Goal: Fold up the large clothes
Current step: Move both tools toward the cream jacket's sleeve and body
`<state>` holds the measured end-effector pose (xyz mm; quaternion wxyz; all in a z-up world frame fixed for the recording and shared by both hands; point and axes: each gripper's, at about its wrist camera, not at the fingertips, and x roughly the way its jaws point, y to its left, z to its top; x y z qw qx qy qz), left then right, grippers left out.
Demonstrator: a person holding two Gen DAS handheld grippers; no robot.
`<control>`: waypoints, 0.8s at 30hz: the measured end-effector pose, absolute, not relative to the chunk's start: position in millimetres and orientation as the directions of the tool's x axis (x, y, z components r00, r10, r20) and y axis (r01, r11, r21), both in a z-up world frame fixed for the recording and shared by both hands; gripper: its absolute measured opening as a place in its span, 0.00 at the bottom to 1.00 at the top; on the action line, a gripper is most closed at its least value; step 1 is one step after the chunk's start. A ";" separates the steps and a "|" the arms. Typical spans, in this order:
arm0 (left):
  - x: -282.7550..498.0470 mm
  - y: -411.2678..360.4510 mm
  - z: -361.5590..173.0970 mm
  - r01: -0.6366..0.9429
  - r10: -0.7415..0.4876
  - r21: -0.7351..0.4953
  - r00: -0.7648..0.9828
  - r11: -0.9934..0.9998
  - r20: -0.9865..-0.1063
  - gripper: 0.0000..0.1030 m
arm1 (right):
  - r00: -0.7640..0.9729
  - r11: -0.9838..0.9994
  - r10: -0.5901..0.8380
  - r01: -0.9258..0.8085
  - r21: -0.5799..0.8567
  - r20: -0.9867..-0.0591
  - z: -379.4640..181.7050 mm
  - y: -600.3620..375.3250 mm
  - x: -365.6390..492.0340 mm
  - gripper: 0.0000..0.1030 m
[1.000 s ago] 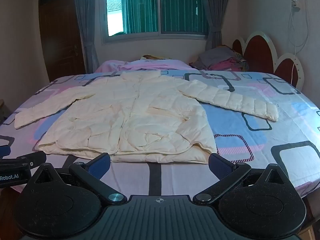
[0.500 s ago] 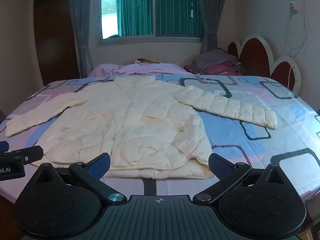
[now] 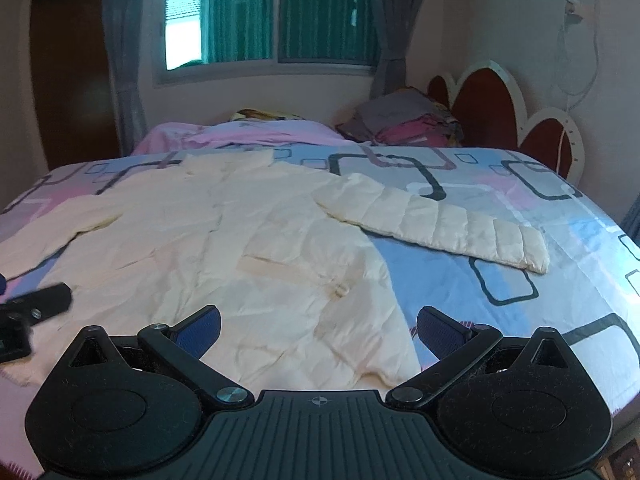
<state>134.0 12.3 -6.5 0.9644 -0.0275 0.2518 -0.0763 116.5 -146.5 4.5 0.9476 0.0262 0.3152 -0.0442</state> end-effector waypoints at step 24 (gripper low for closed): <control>271.7 -77.5 -22.7 0.203 -0.203 -0.067 0.790 0.977 -0.578 1.00 | 0.719 0.944 -0.227 0.327 0.032 -0.657 -34.9 -310.9 243.6 1.00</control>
